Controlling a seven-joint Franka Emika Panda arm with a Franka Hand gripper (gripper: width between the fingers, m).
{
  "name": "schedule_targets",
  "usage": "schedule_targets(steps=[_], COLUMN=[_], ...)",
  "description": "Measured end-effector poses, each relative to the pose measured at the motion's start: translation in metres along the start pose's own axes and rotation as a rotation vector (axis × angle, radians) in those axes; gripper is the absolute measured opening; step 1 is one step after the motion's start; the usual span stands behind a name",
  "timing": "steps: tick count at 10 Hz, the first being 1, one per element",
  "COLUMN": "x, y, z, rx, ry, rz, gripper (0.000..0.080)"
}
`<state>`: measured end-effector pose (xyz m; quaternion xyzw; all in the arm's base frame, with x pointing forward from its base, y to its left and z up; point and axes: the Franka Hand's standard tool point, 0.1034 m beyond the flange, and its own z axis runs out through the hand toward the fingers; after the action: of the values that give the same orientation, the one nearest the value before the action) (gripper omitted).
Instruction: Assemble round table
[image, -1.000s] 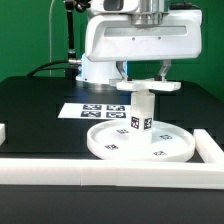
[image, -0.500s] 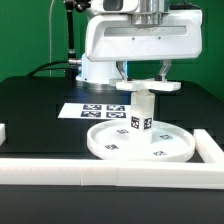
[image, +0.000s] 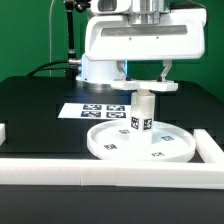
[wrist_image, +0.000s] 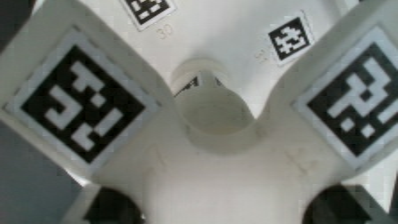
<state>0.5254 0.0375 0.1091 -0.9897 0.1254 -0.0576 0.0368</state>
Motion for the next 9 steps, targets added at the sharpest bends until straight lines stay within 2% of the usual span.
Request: schedule_targets(steps=[5,9], x=[-0.001,-0.0012], y=[0.001,-0.001], z=[0.0013,0.0018], rx=[0.067,0.092], ry=[-0.011,-0.01], rz=[0.601,0.915], gripper=[0.0446,0.0446])
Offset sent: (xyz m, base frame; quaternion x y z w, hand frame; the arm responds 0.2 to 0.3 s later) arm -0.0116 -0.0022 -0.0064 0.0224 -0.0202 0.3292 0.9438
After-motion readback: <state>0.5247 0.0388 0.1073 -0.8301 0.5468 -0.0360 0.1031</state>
